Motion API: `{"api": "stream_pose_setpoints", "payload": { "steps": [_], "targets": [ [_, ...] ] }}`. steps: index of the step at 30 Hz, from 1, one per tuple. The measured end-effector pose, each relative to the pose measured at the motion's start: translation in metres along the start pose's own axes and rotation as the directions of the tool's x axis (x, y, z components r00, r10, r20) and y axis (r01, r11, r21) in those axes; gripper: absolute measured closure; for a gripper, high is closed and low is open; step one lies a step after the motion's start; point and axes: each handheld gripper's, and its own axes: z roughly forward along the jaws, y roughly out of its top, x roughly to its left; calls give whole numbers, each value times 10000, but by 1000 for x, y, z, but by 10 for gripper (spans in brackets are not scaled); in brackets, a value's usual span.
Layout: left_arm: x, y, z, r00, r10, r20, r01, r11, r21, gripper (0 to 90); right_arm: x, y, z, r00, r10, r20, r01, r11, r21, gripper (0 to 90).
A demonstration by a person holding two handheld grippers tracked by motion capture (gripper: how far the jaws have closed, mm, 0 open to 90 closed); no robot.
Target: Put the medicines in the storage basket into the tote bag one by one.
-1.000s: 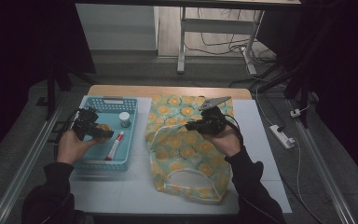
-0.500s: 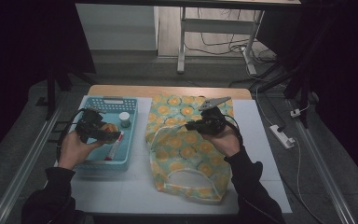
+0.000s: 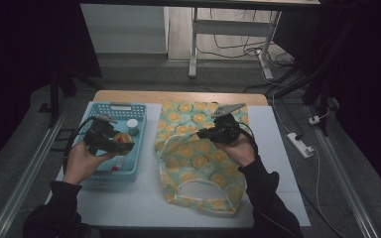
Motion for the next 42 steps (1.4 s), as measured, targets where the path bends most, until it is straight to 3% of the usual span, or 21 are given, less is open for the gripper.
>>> {"api": "stream_pose_setpoints", "payload": {
  "steps": [12, 22, 37, 42],
  "targets": [
    [-21, 6, 1, 9970, 485, 609, -471, 9986, -246, 213, 0, -1, 0, 10000, 21, 13, -21, 10000, -40, 900],
    [-37, 10, 6, 9907, 925, 996, -895, 9954, -340, 213, -1, -1, 0, 10000, 23, 42, -23, 9999, -99, 900],
    [-65, 24, 30, 9744, 1502, 1671, -1469, 9886, -325, 213, -1, -2, 1, 10000, 21, 88, -20, 10000, -71, 900],
    [-77, 31, 42, 9655, 1799, 1883, -1770, 9837, -325, 212, -2, -2, 1, 9999, 42, 119, -40, 9999, -132, 900]
  ]
}}
